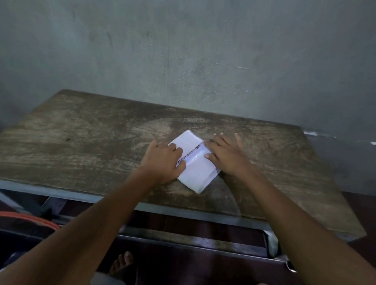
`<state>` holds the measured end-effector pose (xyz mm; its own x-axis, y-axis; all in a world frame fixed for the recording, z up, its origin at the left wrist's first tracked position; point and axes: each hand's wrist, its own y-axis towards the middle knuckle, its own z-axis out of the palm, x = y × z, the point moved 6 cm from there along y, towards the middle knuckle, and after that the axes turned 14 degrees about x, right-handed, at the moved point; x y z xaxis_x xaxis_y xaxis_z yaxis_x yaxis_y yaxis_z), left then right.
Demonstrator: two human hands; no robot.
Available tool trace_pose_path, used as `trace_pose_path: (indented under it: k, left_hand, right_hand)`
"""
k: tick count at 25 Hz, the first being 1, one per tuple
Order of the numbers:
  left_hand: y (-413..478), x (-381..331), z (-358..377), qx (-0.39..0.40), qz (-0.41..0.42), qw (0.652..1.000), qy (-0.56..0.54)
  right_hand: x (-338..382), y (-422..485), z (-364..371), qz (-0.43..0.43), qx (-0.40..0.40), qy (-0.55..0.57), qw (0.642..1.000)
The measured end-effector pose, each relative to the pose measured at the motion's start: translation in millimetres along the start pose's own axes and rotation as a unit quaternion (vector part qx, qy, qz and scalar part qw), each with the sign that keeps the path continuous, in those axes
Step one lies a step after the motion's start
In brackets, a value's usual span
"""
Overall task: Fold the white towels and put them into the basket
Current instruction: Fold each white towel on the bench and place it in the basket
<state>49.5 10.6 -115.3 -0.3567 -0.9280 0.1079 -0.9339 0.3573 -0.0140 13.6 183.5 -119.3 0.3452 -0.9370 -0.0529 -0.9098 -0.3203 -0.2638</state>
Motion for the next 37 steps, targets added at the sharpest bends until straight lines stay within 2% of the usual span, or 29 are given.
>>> trace_pose_path:
  k: [4, 6, 8, 10, 12, 14, 16, 18, 19, 20, 22, 23, 25, 29, 30, 34, 35, 37]
  left_hand:
    - [-28, 12, -4, -0.069, -0.029, 0.996, -0.047]
    - [-34, 25, 14, -0.016, -0.057, 0.993, -0.107]
    - [-42, 31, 43, 0.089, -0.088, 0.974, -0.188]
    - [-51, 35, 53, 0.105, -0.113, 0.959, -0.237]
    - [-57, 38, 49, 0.070, -0.124, 0.952, -0.272]
    - [-74, 50, 42, 0.006, -0.180, 0.924, -0.338]
    - [-96, 54, 39, -0.057, -0.231, 0.887, -0.397]
    - [-106, 43, 39, -0.046, -0.198, 0.875, -0.439]
    - [-107, 37, 38, -0.032, -0.173, 0.857, -0.485]
    - [-106, 34, 37, -0.014, -0.155, 0.818, -0.553]
    - [-106, 27, 41, 0.055, -0.151, 0.715, -0.680]
    - [-107, 22, 45, 0.096, -0.143, 0.682, -0.711]
    - [-110, 16, 50, 0.126, -0.126, 0.676, -0.715]
    - [-109, 18, 48, 0.095, -0.138, 0.701, -0.694]
    - [-109, 18, 48, 0.094, -0.142, 0.696, -0.698]
    - [-115, 5, 48, 0.124, -0.113, 0.632, -0.757]
    - [-116, 6, 49, 0.120, -0.111, 0.634, -0.756]
    - [-116, 13, 50, 0.103, -0.124, 0.661, -0.733]
  right_hand:
    - [28, -10, -9, -0.034, -0.071, 0.080, 0.994]
    - [51, -12, 3, -0.068, -0.038, 0.113, 0.991]
    - [61, -10, 21, -0.069, 0.045, 0.120, 0.989]
    - [57, -5, 23, -0.056, 0.081, 0.088, 0.991]
    - [49, -2, 14, -0.050, 0.071, 0.039, 0.995]
    - [57, 0, 0, -0.056, 0.006, 0.020, 0.998]
    - [81, -1, -7, -0.082, -0.053, 0.062, 0.993]
    - [105, 4, 1, -0.098, -0.016, 0.126, 0.987]
    - [111, 7, 9, -0.089, 0.011, 0.137, 0.986]
    - [114, 9, 15, -0.075, 0.026, 0.136, 0.987]
    - [113, 11, 20, -0.055, 0.019, 0.138, 0.989]
    - [113, 10, 21, -0.052, 0.009, 0.139, 0.989]
    - [113, 9, 21, -0.055, -0.006, 0.137, 0.989]
    - [112, 11, 23, -0.048, -0.013, 0.129, 0.990]
    - [112, 11, 23, -0.045, -0.014, 0.125, 0.991]
    - [113, 10, 21, -0.041, -0.015, 0.123, 0.991]
    - [113, 10, 21, -0.045, -0.011, 0.127, 0.991]
    - [114, 10, 22, -0.054, 0.000, 0.131, 0.990]
